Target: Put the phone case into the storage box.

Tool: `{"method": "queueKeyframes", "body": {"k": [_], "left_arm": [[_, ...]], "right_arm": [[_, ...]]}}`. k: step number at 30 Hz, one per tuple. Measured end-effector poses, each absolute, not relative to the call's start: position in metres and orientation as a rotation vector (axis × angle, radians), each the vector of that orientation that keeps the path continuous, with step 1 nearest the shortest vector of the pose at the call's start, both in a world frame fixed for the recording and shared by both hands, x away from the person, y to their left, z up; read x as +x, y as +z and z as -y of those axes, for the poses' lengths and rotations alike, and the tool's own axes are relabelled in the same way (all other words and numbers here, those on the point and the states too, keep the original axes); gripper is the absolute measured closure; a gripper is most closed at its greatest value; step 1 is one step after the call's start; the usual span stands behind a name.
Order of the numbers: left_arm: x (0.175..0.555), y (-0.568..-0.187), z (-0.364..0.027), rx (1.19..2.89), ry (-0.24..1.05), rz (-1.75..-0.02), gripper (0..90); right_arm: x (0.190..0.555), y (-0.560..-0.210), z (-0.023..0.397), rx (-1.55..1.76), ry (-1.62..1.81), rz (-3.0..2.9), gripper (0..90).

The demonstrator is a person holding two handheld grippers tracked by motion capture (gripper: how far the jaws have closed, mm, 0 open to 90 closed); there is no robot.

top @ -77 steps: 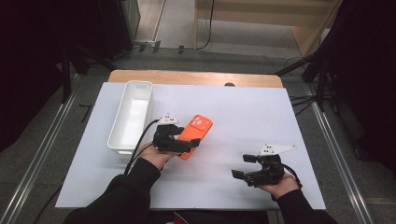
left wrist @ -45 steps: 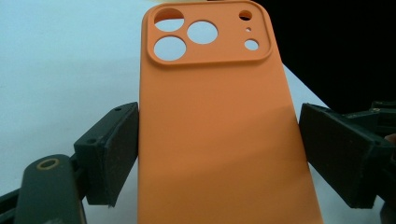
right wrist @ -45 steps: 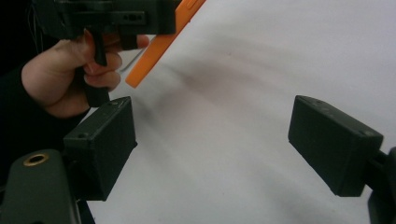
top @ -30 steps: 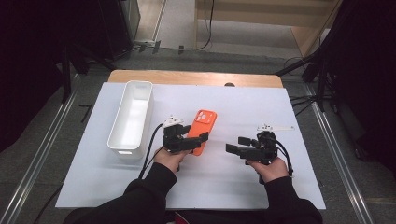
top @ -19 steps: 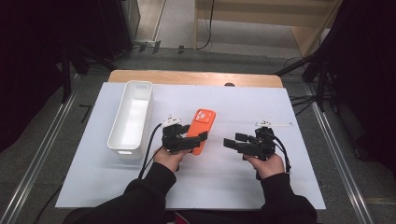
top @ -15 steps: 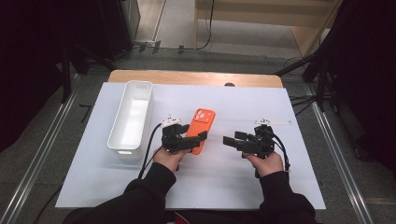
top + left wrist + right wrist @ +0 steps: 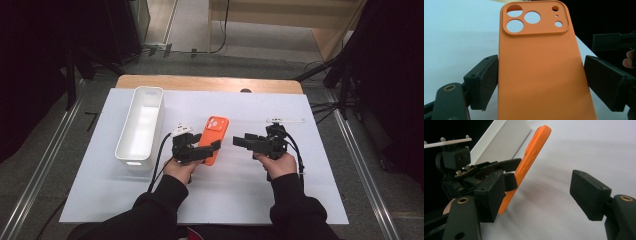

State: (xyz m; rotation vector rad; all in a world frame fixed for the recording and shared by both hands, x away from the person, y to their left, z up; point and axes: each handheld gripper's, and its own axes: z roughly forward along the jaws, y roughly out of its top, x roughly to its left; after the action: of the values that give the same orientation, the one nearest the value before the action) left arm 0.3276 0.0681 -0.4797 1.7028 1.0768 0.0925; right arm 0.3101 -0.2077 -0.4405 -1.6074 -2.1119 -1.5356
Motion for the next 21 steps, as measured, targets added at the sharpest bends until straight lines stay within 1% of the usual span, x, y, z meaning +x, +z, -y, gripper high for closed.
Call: {"method": "queueKeyframes", "body": {"k": [21], "left_arm": [[0.337, -0.478, -0.071, 1.648, 0.081, -1.108, 14.8]], "right_arm": [[0.341, -0.430, 0.184, -1.664, -1.511, 2.097, 28.4]]}}
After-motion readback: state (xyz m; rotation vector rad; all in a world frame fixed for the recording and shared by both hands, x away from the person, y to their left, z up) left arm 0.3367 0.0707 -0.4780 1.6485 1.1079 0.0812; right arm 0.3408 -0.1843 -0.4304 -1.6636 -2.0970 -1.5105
